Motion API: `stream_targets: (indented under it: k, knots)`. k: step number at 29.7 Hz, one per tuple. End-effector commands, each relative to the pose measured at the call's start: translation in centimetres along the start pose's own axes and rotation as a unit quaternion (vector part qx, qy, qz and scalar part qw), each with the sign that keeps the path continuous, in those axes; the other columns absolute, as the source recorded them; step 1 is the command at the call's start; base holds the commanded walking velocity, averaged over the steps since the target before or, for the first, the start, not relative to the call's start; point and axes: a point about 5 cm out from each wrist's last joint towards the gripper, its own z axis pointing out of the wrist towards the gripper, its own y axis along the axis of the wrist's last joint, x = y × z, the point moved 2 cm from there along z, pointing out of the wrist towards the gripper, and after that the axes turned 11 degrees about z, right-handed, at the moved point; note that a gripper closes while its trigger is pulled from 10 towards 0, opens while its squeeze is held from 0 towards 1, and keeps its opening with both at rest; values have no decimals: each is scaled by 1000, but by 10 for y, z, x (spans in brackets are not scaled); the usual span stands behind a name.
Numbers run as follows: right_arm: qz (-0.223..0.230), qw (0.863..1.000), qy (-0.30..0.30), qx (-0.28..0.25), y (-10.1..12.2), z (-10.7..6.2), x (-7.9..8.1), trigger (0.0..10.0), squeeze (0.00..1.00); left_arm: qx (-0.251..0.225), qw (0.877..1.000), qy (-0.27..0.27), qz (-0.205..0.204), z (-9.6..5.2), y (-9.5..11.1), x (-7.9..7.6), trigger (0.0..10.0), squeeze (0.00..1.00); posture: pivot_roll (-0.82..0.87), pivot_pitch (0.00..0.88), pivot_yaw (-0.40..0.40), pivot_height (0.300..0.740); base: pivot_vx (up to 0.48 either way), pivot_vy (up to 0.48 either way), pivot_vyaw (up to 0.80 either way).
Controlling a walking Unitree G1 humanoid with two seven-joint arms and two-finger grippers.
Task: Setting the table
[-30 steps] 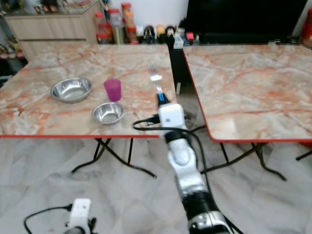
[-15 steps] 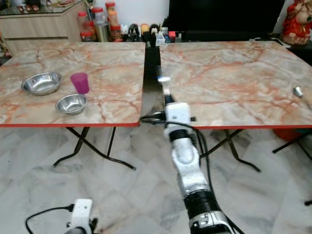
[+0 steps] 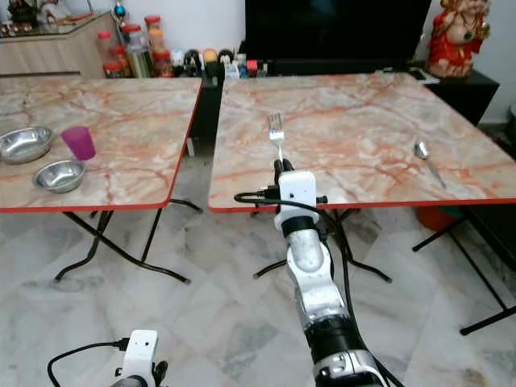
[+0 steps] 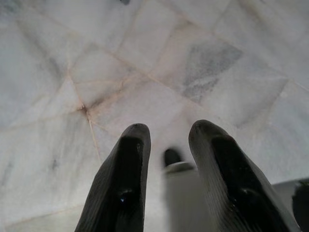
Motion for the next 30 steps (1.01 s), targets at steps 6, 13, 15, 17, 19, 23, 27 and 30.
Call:
stream_targets:
  k: [6,13,15,17,19,23,27,30]
  knots:
    - [1,1000,9,-5,4,3,6,10000,0,5,1000,-1,14,0,-1,2,10000,0,-42,0,12,740,418,0,0]
    - [5,1000,8,1,2,3,7,10000,0,5,1000,-6,19,0,-1,0,10000,0,-38,0,6,740,372,-297,0]
    - [7,1000,10,1,2,3,9,10000,0,6,1000,-6,19,0,-1,0,10000,0,-38,0,6,740,345,-330,0]
    - [7,1000,12,1,1,3,10,10000,0,6,1000,-6,20,0,-1,0,10000,0,-40,0,9,740,347,-328,0]
    - [6,1000,12,2,1,2,10,10000,0,7,1000,-6,22,0,-2,0,10000,0,-41,0,10,740,347,-328,0]
    - [7,1000,11,4,0,2,10,10000,0,6,1000,-7,27,0,-1,0,10000,0,-44,0,10,740,345,-329,0]
    - [6,1000,10,4,-1,2,9,10000,0,6,1000,-8,29,0,-1,0,10000,0,-44,0,10,740,334,-341,0]
    - [6,1000,10,5,-1,2,9,10000,0,6,1000,-8,30,0,0,0,10000,0,-44,0,10,740,326,-349,0]
